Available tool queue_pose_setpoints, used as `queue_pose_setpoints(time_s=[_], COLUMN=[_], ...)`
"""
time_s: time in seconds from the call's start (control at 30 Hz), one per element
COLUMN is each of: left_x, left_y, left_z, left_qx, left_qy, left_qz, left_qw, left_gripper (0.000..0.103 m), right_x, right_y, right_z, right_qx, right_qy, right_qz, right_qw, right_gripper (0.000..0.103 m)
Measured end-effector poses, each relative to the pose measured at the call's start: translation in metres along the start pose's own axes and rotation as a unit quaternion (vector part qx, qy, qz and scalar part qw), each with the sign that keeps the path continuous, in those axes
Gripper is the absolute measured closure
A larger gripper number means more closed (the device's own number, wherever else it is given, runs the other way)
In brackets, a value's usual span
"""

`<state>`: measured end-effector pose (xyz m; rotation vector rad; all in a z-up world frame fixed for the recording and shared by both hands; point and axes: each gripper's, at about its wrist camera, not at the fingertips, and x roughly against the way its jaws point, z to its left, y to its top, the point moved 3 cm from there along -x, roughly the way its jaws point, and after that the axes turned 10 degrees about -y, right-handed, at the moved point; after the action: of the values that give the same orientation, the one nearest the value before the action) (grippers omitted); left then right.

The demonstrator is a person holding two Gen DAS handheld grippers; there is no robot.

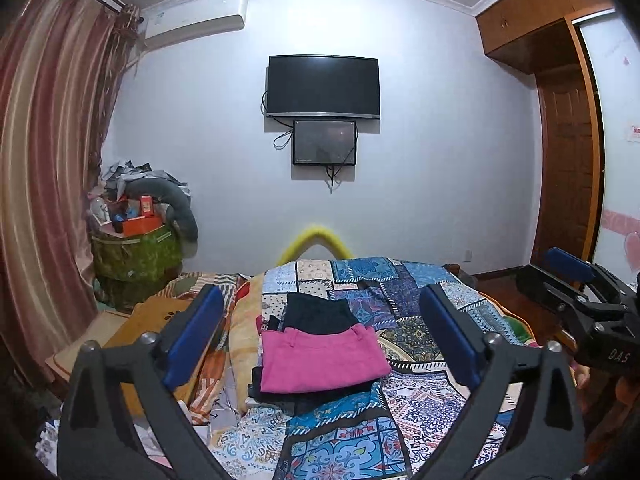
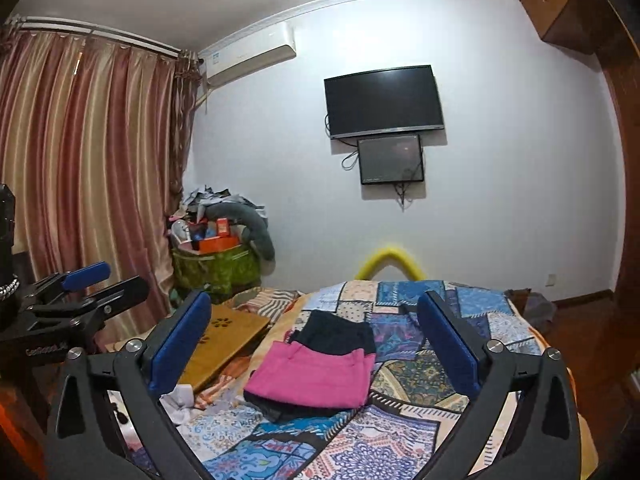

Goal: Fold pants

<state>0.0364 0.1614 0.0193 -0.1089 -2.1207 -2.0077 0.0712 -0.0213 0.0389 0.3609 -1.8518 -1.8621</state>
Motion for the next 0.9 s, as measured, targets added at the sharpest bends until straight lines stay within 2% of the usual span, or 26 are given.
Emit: queue_pose_setpoints(time_s=[0.9], left_x=[-0.006], left_y=[-0.006], left_z=[0.003], left_qx=[0.010], left_qy=[0.004], left_qz=[0.012], left_qw=[0.9999], left_gripper=[0.000], right_x=[0.005], right_y=[-0.011], right_z=[0.000], right_qx=[0.003], right_qy=[0.000], right_qz=[0.019], right_qw=[1.000], right_gripper=[0.001])
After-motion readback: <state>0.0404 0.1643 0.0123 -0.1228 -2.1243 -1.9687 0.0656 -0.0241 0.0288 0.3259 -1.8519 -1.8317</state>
